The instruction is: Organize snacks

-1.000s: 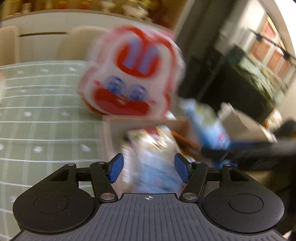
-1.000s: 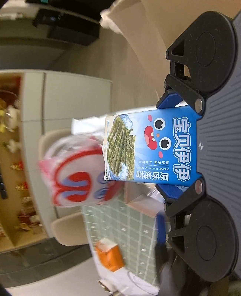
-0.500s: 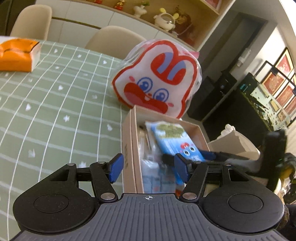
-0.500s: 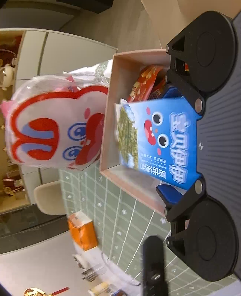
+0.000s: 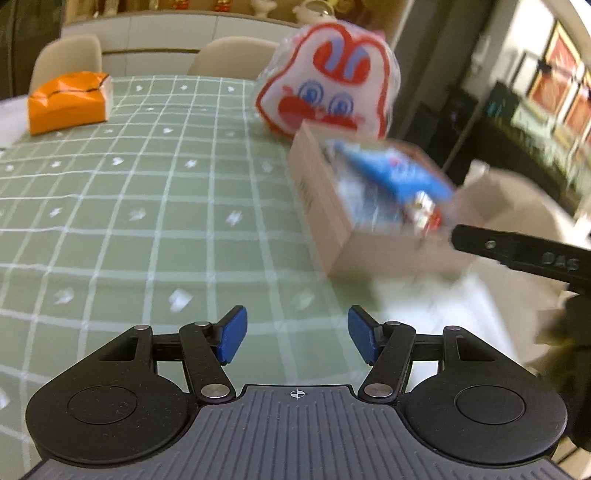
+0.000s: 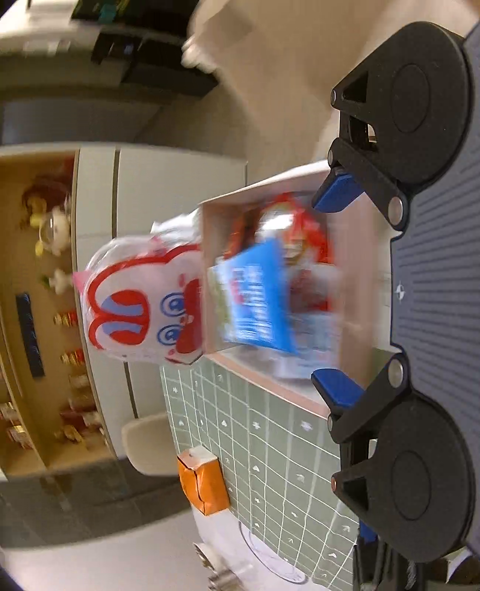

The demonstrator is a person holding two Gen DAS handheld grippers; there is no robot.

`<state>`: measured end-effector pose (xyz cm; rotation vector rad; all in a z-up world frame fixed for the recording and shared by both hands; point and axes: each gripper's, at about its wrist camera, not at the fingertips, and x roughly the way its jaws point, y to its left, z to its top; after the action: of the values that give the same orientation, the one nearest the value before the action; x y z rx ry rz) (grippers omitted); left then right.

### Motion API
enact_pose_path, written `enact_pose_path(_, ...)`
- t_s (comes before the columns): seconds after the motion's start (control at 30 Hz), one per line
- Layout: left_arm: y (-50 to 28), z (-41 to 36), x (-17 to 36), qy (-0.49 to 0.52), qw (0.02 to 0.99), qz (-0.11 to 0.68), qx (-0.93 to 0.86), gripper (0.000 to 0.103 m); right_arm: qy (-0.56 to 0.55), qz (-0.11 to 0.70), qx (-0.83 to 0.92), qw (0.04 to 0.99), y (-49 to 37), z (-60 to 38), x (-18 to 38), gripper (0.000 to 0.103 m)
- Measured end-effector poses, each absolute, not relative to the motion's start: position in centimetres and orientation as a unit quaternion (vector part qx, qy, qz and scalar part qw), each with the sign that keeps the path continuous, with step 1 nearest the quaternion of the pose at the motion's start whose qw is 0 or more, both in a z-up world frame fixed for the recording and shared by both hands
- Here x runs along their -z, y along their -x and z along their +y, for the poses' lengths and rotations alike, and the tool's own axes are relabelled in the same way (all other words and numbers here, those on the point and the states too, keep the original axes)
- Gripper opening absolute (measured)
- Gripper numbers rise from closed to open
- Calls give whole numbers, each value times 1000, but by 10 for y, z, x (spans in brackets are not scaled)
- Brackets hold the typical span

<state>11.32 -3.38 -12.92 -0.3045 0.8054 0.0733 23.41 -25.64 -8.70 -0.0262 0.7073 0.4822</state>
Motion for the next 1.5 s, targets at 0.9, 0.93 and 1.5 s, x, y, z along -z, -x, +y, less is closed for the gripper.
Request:
enact_pose_path(0.9,-68,-55,169,36,938,334,-86,68,47,377,-127,916,-149,-227,166,103)
enact_pose_path(0.93,-69,-55,169,36,938,334,-88,68,47,377,-126,917,-149,-227,166,103)
enact_pose_path(1.5,-75,-57,170,40,937,334,-96,68,46,373,-126,918,-148,-227,168,103)
